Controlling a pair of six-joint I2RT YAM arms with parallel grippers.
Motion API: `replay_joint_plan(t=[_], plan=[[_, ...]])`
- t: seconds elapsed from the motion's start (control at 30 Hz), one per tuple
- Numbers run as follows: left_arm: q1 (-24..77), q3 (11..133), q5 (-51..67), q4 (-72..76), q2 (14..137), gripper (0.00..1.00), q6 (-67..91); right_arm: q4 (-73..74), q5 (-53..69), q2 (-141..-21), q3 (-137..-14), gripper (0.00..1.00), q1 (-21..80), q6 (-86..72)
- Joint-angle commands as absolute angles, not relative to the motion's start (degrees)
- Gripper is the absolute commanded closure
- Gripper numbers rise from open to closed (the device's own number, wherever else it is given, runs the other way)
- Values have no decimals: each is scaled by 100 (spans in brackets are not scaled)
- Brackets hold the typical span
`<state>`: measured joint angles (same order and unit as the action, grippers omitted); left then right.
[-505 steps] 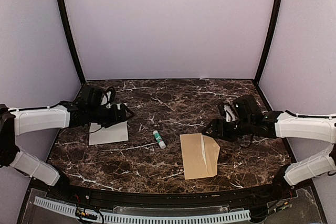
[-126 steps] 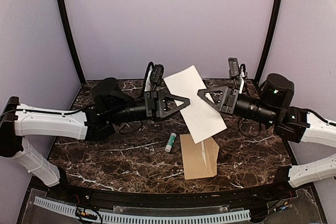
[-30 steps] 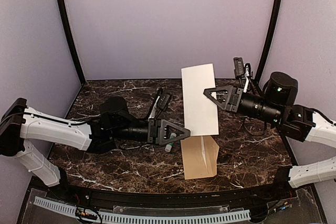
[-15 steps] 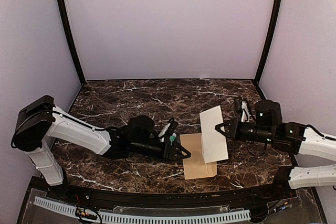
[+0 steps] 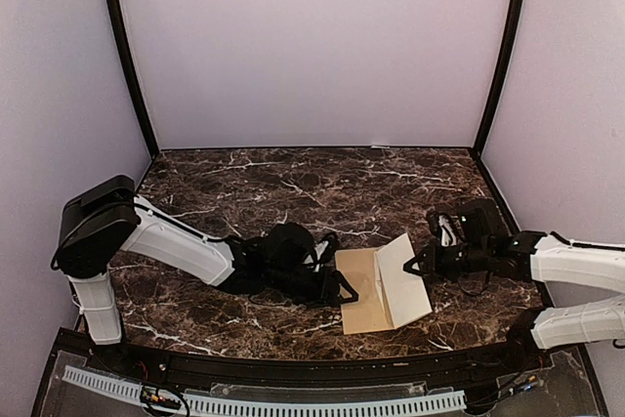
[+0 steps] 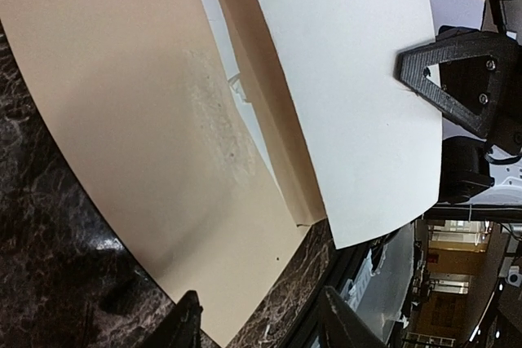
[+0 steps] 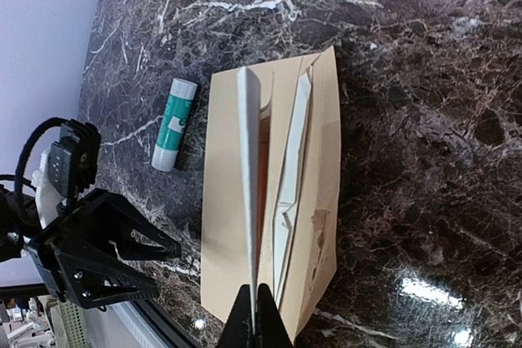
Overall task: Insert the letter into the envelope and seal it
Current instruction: Place the letter in the envelope.
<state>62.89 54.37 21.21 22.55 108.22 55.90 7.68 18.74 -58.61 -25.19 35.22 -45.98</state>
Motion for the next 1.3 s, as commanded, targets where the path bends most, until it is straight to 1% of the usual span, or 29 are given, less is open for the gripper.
replay_joint_plan(t=[0.0, 0.13, 0.53, 0.67, 0.83, 1.03, 1.27], plan=[[6275, 5707, 1749, 1555, 10883, 52, 5333, 602, 2398, -6196, -2520, 100, 3345, -4372], [6244, 5807, 1686, 1396, 10953, 47, 5244, 634, 2544, -6517, -2543, 100, 3287, -4368], [6038, 5867, 1711, 1457, 11150, 47, 5224, 1096, 2379, -6846, -2816, 100, 3266, -4410], [5979, 5880, 1703, 1505, 11210, 49, 5197, 936, 2357, -6935, -2756, 100, 3267, -4398], [5898, 5899, 1679, 1550, 11344, 56, 5116, 554, 2348, -7118, -2735, 100, 3258, -4399], [5893, 6102, 1518, 1290, 11532, 60, 4837, 279, 2312, -7269, -2794, 100, 3259, -4278], [5887, 6203, 1380, 1020, 11683, 62, 4644, -242, 2483, -7406, -2804, 100, 3261, -4148]])
